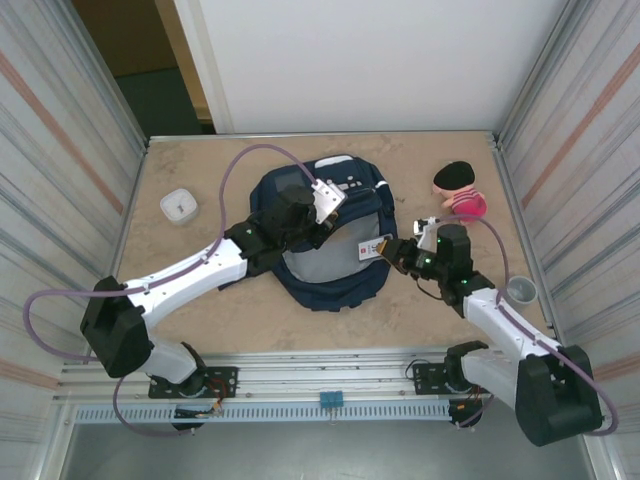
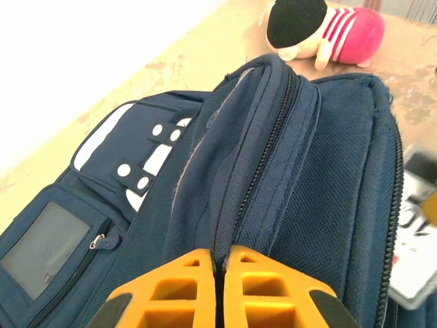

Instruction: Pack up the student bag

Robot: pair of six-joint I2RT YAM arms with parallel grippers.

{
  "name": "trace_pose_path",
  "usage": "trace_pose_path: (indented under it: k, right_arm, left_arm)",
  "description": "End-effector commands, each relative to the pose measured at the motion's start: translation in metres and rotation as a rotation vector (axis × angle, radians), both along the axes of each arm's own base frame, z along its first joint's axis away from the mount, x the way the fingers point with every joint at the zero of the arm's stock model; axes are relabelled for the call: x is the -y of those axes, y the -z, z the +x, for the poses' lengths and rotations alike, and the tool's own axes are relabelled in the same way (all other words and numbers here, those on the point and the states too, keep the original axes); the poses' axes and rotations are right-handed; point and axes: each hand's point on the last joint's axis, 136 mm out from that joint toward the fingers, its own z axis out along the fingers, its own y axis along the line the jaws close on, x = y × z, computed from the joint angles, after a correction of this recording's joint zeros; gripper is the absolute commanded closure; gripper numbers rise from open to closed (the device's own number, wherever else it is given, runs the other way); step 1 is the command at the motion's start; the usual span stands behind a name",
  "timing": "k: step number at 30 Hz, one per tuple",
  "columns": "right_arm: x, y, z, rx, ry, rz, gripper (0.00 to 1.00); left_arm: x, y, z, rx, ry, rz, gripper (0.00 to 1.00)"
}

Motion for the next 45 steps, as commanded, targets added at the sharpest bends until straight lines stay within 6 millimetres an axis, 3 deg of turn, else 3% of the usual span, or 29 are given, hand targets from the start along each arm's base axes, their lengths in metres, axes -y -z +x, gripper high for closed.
trace_pose_path:
  k: [1, 6, 12, 23, 32, 40, 45]
  right_arm:
    - [0.005, -0.026, 0.032, 0.091, 0.259, 0.086, 0.88]
    - [-0.009, -0.036, 0.035, 0.148, 0.400, 0.054, 0.89]
    - [-0.013, -0.021, 0.045, 0.116, 0.575, 0.068, 0.88]
    - [-0.078, 0.002, 0.084, 0.100, 0.631, 0.157, 0.88]
    - [-0.104, 0.031, 0.115, 0.069, 0.722, 0.190, 0.87]
    - [-0.117, 0.058, 0.130, 0.003, 0.732, 0.119, 0.80]
    - [-0.115, 0.066, 0.121, -0.058, 0.686, 0.086, 0.59]
  left_arm:
    - [0.010, -0.073, -0.002, 0.073, 0.007, -0.204, 1.00]
    - [0.009, -0.079, -0.002, 0.065, -0.006, -0.242, 1.00]
    - [0.011, -0.086, -0.005, 0.049, -0.007, -0.287, 1.00]
    - [0.013, -0.098, -0.012, 0.046, 0.032, -0.338, 1.00]
    - [0.018, -0.109, -0.015, 0.054, 0.061, -0.373, 1.00]
    - [0.018, -0.112, -0.013, 0.062, 0.061, -0.379, 1.00]
    - [0.010, -0.106, -0.007, 0.061, 0.030, -0.365, 1.00]
